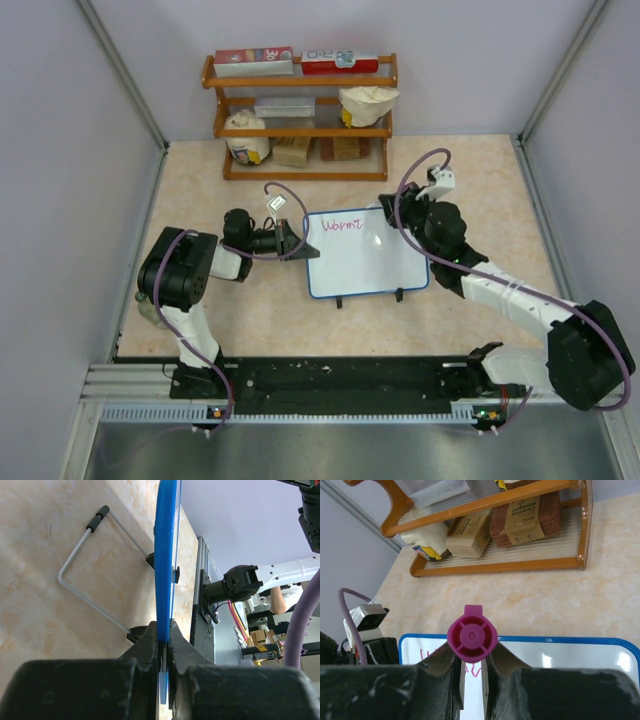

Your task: Write a sentence on the whiteboard

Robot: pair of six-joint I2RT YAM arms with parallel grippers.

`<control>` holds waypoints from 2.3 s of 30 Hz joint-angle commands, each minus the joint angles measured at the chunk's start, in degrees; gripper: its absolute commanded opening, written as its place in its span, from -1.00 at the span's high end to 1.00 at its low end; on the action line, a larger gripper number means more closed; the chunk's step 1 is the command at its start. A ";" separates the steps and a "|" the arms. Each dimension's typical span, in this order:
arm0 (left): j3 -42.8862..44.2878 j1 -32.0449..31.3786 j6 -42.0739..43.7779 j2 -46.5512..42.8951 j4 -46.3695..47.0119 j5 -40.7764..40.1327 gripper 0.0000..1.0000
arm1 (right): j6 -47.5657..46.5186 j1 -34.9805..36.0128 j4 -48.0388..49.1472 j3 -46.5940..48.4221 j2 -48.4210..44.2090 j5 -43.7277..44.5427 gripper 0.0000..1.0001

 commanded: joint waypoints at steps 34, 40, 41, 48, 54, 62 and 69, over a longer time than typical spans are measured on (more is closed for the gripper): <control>0.93 0.08 -0.05 0.27 0.57 0.11 1.00 | 0.58 -1.31 0.73 -4.88 0.91 -2.24 1.00; 0.93 0.08 -0.13 0.27 0.39 0.02 1.00 | 1.11 -1.31 0.46 -6.90 -0.85 -2.95 1.00; 0.93 0.08 -0.05 0.27 0.39 0.02 1.00 | 1.20 -1.31 0.64 -7.16 -1.03 -3.12 1.00; 0.92 0.08 -0.05 0.27 0.40 -0.07 1.00 | 1.64 -1.40 0.73 -8.22 -1.47 -3.21 1.00; 0.92 -0.01 -0.05 0.27 0.39 -0.07 1.00 | 1.73 -1.31 1.08 -6.82 -0.76 -1.72 1.00; 0.84 0.08 -0.05 0.27 0.48 0.02 1.00 | 1.11 -1.31 0.90 -3.57 0.20 -0.22 1.00; 0.92 0.08 -0.13 0.18 0.57 0.02 1.00 | 0.23 -1.40 0.29 -1.54 0.90 0.48 1.00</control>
